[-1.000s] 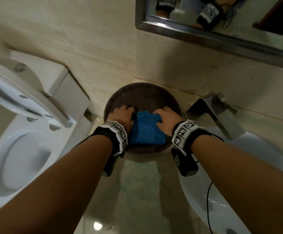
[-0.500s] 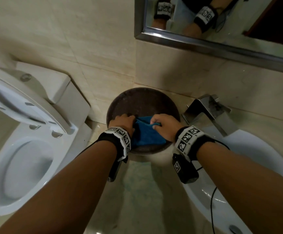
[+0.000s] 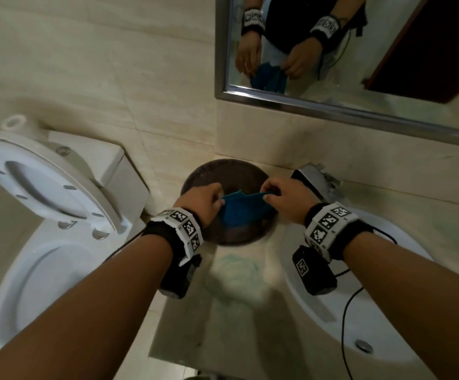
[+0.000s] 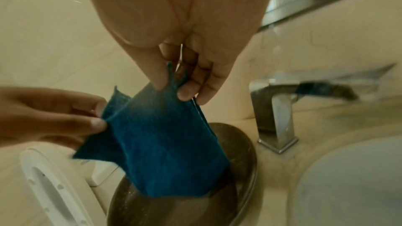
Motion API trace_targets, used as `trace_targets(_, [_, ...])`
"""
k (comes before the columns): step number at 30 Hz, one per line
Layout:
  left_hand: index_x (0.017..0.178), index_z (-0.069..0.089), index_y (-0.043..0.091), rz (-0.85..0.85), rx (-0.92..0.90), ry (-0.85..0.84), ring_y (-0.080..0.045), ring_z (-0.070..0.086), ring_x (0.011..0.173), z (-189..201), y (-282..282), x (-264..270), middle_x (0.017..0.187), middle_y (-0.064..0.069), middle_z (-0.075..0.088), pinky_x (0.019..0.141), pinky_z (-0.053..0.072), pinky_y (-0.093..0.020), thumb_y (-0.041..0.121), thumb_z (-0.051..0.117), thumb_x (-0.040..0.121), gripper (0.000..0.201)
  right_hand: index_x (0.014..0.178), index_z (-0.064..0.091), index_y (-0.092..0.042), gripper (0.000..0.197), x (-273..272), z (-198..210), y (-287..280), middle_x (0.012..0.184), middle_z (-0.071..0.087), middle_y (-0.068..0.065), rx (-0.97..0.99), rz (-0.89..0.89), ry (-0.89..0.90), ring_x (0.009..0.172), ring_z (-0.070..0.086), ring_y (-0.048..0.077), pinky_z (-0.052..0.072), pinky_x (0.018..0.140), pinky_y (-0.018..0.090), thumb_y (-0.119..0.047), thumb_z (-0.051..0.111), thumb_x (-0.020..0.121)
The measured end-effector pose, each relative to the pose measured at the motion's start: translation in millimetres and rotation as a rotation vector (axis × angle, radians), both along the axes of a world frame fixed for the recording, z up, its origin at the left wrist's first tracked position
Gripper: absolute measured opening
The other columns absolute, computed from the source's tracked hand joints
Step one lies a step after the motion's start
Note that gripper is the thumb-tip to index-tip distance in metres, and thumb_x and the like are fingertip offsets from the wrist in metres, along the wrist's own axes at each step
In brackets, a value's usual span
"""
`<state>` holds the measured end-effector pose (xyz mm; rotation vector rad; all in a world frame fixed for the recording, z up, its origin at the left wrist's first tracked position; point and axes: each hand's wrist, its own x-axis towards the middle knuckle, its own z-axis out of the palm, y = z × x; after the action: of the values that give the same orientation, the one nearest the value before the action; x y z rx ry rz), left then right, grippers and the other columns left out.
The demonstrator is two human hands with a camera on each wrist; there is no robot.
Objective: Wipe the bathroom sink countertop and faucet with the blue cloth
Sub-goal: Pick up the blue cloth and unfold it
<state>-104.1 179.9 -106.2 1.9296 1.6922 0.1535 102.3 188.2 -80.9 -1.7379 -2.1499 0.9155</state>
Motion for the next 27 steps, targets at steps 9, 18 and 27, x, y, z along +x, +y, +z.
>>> trace_targets(9, [0.081,0.047,0.018,-0.049,0.115,-0.234,-0.024,0.051,0.079,67,-26,13,0.081,-0.005,0.055,0.07,0.039,-0.032,0.021,0.049,0.095,0.014,0.098,0.06,-0.011,0.012,19,51,-41,0.094,0.063,0.008,0.181,-0.156,-0.042,0.087,0.058,0.024,0.048,0.078,0.033,-0.011,0.051,0.09])
trace_targets(18, [0.087,0.045,0.02,-0.006,0.181,-0.337,-0.025,0.062,0.07,99,-55,49,0.079,-0.011,0.063,0.067,0.05,-0.034,0.006,0.054,0.087,0.017,0.091,0.051,-0.016,0.015,72,85,-90,0.081,0.059,0.009,0.272,-0.319,0.073,0.069,0.055,0.021,0.043,0.059,0.027,-0.006,0.04,0.091])
trace_targets(27, [0.104,0.068,0.016,-0.103,0.213,-0.128,-0.012,0.056,0.089,109,-104,127,0.092,0.004,0.061,0.076,0.038,-0.02,0.015,0.06,0.084,0.022,0.099,0.057,-0.013,0.026,171,89,-152,0.091,0.05,0.004,0.273,-0.279,-0.097,0.085,0.047,0.021,0.032,0.072,0.024,-0.018,0.068,0.075])
